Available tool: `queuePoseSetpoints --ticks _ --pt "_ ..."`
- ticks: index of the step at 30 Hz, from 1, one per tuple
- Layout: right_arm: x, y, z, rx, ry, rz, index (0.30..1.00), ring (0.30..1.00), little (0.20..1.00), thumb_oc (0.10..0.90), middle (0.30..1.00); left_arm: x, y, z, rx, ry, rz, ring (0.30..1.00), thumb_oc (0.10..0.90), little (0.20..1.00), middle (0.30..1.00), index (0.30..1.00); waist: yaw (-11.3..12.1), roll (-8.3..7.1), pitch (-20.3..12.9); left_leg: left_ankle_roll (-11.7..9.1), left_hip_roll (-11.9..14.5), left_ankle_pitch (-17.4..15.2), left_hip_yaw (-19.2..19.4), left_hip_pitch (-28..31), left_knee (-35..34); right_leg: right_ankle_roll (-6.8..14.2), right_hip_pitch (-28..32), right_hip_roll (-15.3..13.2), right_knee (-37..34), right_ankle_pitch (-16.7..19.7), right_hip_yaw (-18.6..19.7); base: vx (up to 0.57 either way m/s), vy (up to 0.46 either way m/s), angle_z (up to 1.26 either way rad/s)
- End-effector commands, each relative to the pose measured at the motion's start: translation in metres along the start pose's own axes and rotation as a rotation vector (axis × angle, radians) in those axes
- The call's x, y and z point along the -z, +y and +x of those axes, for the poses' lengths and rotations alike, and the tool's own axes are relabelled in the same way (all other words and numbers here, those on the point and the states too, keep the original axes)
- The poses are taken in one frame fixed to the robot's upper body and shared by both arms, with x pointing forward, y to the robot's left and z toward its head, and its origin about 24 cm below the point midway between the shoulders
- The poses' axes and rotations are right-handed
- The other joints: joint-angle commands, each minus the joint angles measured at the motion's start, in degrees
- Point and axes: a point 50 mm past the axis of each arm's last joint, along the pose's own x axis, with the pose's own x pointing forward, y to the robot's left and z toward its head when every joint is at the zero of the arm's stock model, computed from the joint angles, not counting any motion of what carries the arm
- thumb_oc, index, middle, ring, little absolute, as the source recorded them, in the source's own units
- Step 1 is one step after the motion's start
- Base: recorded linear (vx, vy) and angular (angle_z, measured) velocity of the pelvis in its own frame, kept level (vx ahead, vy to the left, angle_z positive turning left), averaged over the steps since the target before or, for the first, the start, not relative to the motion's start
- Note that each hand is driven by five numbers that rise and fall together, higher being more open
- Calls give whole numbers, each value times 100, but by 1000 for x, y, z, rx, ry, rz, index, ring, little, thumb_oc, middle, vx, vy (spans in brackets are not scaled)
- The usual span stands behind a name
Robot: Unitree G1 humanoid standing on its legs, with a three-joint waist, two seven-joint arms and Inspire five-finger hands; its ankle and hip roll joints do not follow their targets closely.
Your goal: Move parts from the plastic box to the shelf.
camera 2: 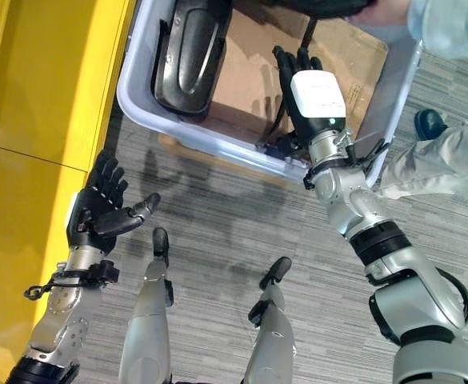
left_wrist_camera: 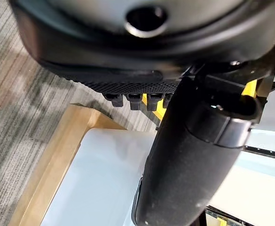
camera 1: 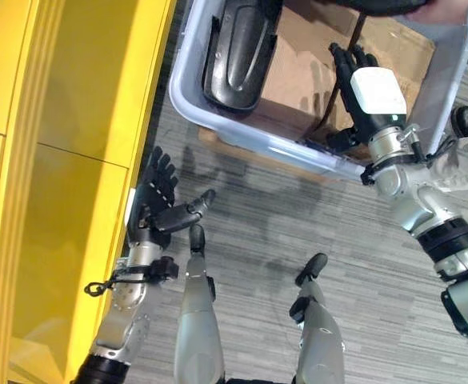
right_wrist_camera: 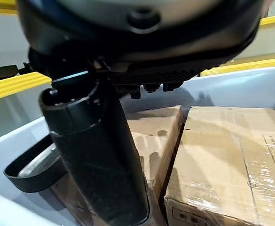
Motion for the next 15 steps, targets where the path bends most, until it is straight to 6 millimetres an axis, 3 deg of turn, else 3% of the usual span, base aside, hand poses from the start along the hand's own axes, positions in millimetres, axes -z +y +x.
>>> queuePoseSetpoints --ticks 1,15 --pt "-22 -69 32 263 -101 -8 1000 1000 1000 900 1000 -37 -13 1 66 -206 -52 1000 900 1000 1000 1000 80 89 -105 -229 285 -33 140 481 -334 419 365 -243 499 -415 77 0 0 0" --pt "-25 -53 28 211 -101 -1 1000 1000 1000 900 1000 -37 -14 0 58 -204 -59 1000 900 1000 1000 1000 68 83 -105 -221 281 -3 110 345 -370 425 279 -218 445 -383 31 0 0 0"
